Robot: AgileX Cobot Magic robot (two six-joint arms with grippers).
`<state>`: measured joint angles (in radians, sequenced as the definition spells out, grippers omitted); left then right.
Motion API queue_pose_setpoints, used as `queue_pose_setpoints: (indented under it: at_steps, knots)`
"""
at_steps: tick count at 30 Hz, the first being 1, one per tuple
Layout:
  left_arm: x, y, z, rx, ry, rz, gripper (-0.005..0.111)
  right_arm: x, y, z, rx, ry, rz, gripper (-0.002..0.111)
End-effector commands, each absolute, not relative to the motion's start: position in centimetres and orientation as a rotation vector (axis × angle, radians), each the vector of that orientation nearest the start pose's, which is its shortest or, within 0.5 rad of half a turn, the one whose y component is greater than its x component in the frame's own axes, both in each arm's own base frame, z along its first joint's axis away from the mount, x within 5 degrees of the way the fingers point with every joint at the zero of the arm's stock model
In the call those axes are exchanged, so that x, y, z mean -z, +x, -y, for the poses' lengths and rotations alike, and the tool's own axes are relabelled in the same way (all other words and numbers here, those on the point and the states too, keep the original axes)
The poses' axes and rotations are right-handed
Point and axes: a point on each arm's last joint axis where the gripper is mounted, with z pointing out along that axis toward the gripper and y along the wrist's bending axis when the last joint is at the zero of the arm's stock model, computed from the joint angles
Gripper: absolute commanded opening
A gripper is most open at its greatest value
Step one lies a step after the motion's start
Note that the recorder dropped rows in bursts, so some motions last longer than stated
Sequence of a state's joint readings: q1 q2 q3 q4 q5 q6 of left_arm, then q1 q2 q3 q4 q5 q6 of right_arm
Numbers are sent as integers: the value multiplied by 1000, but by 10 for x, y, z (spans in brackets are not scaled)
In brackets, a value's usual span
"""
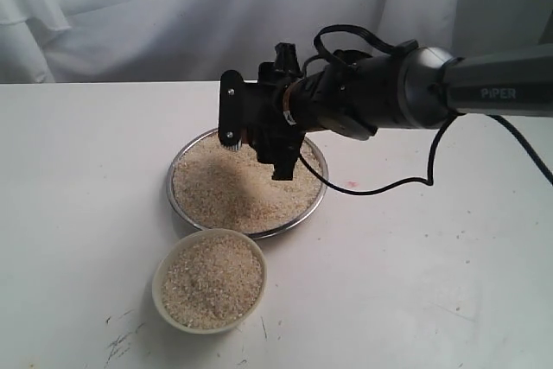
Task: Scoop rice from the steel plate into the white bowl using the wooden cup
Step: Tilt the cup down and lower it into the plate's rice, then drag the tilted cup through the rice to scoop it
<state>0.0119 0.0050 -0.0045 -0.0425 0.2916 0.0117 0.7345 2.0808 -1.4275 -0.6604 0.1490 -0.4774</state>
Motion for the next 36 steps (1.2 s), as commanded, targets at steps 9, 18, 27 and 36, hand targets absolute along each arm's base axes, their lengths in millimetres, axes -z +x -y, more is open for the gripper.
queue_pose_setpoints:
  at_steps: [9, 18, 27, 36]
  knots:
    - [-187, 55, 1, 27, -30, -1768, 0, -162, 353, -298, 615, -2108, -1184, 0]
    - [-187, 55, 1, 27, -30, -1768, 0, -170, 355, -299, 822, -2076, -1136, 0]
    - [-187, 55, 1, 27, -30, -1768, 0, -169, 351, -315, 995, -2112, -938, 0]
    - [-187, 55, 1, 27, -30, -1768, 0, -151, 363, -334, 1164, -2095, -973, 0]
